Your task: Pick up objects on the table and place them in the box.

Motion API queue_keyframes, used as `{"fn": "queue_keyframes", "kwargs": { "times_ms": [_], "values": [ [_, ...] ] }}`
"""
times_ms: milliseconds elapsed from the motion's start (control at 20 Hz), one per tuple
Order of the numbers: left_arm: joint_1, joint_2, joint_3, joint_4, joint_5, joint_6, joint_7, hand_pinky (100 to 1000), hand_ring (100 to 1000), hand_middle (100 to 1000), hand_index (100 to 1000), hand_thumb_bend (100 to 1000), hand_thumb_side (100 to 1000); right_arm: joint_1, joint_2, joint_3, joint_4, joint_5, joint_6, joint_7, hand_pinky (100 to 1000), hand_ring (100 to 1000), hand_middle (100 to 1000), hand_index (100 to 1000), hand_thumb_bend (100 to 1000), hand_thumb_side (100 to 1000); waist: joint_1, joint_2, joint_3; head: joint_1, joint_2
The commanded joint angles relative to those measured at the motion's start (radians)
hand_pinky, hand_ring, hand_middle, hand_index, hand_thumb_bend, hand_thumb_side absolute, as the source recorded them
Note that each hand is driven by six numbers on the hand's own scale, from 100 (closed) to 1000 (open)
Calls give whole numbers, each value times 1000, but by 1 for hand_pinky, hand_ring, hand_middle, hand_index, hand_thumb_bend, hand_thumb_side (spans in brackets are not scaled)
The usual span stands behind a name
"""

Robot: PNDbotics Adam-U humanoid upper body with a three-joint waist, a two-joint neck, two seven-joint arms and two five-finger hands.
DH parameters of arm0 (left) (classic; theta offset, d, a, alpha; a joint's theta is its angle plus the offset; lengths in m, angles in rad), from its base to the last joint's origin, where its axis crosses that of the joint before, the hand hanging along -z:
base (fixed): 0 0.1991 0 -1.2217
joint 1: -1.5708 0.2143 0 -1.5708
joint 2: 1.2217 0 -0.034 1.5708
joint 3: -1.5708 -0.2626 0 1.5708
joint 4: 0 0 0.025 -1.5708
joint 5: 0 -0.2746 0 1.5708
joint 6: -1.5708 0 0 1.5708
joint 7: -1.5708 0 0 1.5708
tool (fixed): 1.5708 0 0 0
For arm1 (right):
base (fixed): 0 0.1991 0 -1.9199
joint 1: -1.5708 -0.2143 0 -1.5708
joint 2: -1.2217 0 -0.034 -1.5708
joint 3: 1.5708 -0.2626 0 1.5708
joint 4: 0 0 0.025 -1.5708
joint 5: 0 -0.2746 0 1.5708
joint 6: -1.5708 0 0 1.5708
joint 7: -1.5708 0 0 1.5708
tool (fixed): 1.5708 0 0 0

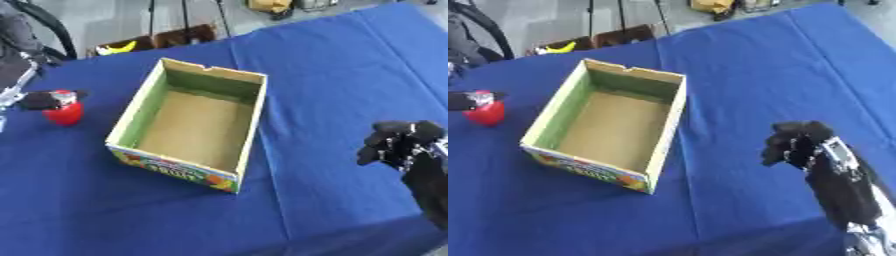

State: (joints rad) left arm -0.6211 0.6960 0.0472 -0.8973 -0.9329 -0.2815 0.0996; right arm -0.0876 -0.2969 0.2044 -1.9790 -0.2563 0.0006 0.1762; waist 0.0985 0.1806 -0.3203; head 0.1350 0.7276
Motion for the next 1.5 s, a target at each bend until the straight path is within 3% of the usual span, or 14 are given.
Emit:
{"fn": "queue_keyframes", "kwargs": {
  "times_ms": [50, 700, 1100, 1400, 1500],
  "values": [
    [-5, 18, 0, -1, -20, 9, 17, 432, 598, 672, 790, 694, 772, -9, -14, 1, -21, 6, -3, 4, 579, 594, 586, 751, 100, 902, -5, -11, 0, 1, -10],
    [14, -9, -9, 15, -71, 26, 35, 426, 593, 666, 786, 649, 771, -10, -11, 0, -21, 8, -2, 5, 579, 595, 586, 750, 100, 909, -4, -7, -1, -4, -12],
    [26, -14, -15, 21, -97, 26, -12, 410, 595, 672, 787, 649, 776, -10, -10, -1, -21, 9, -2, 4, 579, 595, 586, 750, 100, 908, -5, -6, -1, -7, -12],
    [32, -12, -18, 5, -109, 19, -72, 287, 542, 669, 785, 560, 658, -10, -8, -2, -21, 10, -1, 4, 578, 595, 585, 750, 100, 909, -7, -5, 2, -9, -11],
    [33, -11, -18, -3, -109, 16, -91, 233, 526, 663, 782, 479, 538, -10, -8, -3, -21, 11, -1, 4, 578, 596, 585, 750, 100, 907, -7, -5, 2, -10, -11]
  ]
}}
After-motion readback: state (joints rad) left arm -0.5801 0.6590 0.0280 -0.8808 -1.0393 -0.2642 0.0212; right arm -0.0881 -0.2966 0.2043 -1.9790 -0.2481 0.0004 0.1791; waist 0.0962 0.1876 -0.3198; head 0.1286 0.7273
